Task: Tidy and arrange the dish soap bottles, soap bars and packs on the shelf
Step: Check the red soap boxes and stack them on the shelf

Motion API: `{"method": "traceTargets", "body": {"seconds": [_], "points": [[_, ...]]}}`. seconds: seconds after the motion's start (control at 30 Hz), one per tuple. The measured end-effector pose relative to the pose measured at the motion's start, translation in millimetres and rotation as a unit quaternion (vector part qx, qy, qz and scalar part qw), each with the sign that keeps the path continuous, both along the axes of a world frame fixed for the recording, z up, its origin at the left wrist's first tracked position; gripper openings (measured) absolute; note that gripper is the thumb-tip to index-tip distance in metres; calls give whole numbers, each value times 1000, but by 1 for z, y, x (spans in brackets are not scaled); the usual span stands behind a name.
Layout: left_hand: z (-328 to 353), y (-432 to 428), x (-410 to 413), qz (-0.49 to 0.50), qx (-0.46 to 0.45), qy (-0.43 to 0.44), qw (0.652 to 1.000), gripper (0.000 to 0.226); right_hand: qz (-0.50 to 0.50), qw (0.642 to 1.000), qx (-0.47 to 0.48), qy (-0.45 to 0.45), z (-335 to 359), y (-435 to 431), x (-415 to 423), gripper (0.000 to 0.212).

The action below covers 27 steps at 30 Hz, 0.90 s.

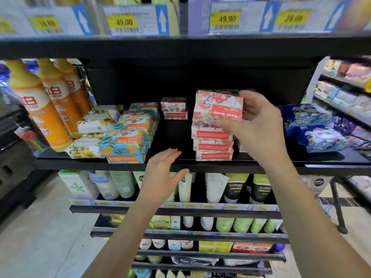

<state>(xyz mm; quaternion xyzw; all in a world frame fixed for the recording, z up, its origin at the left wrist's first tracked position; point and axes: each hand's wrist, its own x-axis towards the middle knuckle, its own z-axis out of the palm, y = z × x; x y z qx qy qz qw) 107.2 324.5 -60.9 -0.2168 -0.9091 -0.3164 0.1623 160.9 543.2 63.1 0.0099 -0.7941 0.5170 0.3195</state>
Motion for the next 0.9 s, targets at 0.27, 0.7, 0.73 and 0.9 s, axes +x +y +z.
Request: {"method": "traceTargets", "body": {"seconds": [0.27, 0.7, 0.73, 0.9], "points": [[-6, 1, -2, 14, -1, 13, 1000, 55, -29, 998, 42, -47, 4, 10, -46, 81], [-9, 1, -4, 16, 3, 16, 1000, 55, -84, 995, 61, -3, -34, 29, -19, 31], [-9, 1, -4, 16, 2, 15, 1000, 55, -93, 992, 80, -1, -45, 32, -12, 25], [-5, 2, -4, 17, -3, 2, 1000, 54, -119, 975, 185, -14, -100, 48, 7, 21]]}}
